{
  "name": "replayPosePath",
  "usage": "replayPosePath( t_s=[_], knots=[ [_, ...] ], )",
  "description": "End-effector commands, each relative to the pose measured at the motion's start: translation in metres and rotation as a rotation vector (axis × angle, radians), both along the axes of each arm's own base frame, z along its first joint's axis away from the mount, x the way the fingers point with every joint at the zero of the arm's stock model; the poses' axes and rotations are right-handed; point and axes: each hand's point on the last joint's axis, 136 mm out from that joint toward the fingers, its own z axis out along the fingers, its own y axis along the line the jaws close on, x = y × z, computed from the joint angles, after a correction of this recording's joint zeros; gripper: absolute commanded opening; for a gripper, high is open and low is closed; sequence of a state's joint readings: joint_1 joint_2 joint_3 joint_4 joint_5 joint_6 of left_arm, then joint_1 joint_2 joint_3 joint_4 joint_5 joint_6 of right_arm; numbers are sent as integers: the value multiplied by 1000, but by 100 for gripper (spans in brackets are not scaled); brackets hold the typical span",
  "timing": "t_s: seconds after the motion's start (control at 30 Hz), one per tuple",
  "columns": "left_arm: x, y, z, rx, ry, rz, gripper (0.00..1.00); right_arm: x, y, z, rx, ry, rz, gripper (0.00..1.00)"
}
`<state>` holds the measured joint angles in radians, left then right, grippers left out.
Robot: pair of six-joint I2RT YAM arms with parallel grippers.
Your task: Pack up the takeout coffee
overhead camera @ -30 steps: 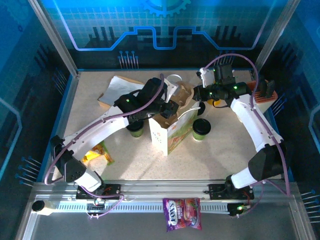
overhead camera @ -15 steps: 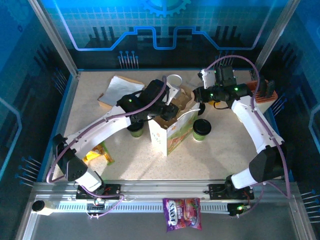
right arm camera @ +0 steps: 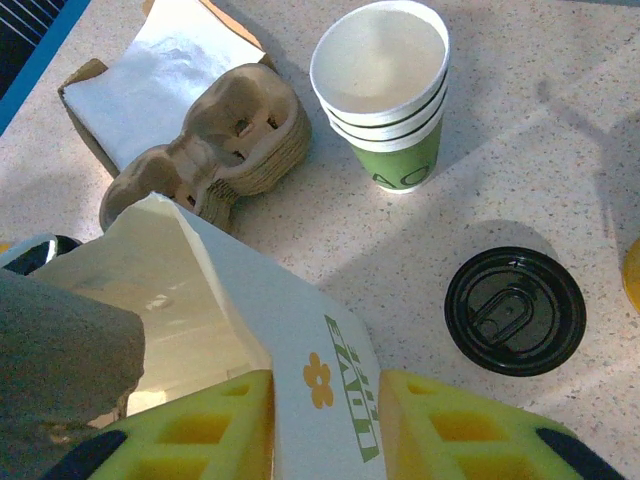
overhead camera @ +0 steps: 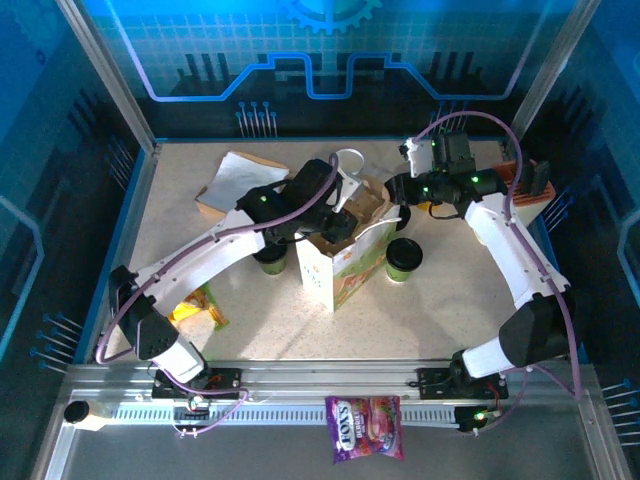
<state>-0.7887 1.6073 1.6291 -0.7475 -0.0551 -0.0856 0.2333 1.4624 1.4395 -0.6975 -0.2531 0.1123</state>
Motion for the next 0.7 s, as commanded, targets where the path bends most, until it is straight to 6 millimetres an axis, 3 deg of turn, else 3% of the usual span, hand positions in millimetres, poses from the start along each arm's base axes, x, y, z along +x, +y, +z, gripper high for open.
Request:
replayPosePath(
  t_s=[0.0,0.2,0.67],
  knots=[
    [-11,1,-6,53,44,-45,31,-2,-2,9,34,-20,-7,33],
    [-9,0,8,55,20,-59,31,-3,-3,9,33,-20,-5,34],
    [-12,3,-7,117,53,-86,32,-2,-2,5,31,-10,-2,34]
  ],
)
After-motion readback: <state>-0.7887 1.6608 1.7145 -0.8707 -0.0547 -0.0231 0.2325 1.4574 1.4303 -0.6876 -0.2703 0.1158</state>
